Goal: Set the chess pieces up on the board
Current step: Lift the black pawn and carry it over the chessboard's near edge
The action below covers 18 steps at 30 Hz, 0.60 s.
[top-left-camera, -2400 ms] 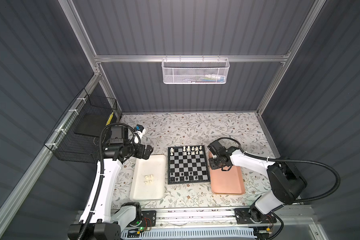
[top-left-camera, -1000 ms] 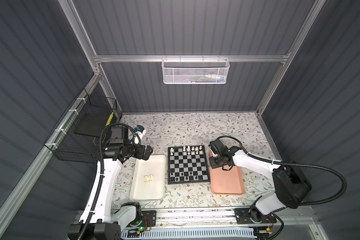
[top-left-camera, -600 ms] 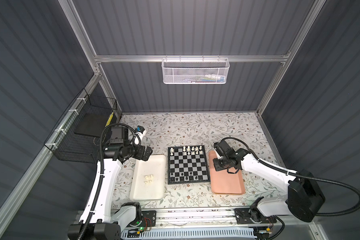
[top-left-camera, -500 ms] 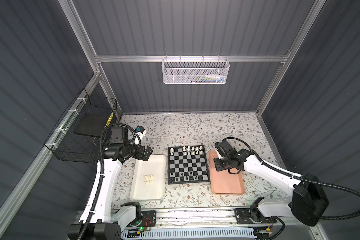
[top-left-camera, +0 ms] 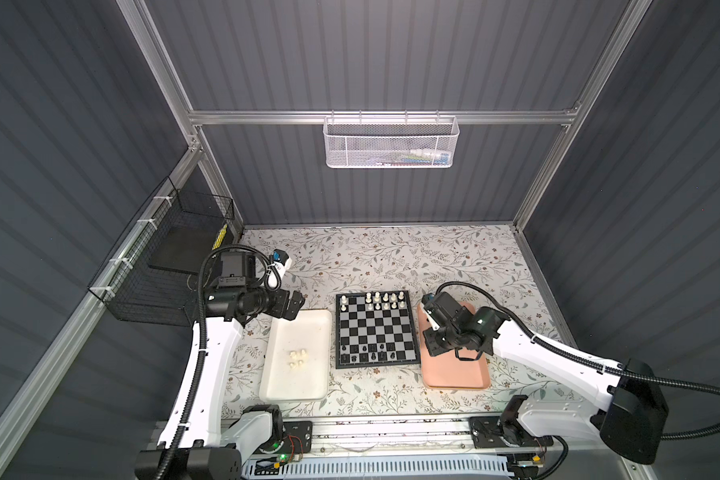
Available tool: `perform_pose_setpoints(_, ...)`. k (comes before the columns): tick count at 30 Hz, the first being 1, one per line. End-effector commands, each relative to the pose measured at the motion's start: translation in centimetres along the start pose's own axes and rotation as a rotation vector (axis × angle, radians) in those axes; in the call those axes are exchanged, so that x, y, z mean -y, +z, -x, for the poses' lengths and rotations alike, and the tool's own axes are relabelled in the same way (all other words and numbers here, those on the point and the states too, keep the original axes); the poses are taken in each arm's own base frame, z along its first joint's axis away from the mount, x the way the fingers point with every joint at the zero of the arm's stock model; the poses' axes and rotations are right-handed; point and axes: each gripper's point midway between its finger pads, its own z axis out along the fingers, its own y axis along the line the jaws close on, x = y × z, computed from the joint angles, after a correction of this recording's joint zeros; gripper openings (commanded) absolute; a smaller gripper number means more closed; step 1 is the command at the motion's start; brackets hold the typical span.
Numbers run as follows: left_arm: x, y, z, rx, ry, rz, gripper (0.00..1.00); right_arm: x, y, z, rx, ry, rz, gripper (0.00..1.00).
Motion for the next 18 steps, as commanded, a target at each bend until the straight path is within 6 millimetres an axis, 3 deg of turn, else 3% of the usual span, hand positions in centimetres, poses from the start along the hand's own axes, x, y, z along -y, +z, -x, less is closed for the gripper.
perform_pose_setpoints(1,0.6,-0.5,0.4,0.008,-0.008,-0.023,1.00,-1.3,-0.6,0.2,-0.002,-0.003,0.008,0.05)
perform_pose_setpoints(18,0.8,-0.8,0.7,0.015,-0.014,-0.031,0.99,-5.6,2.3,-0.4,-0.042,-0.075,0.034,0.05)
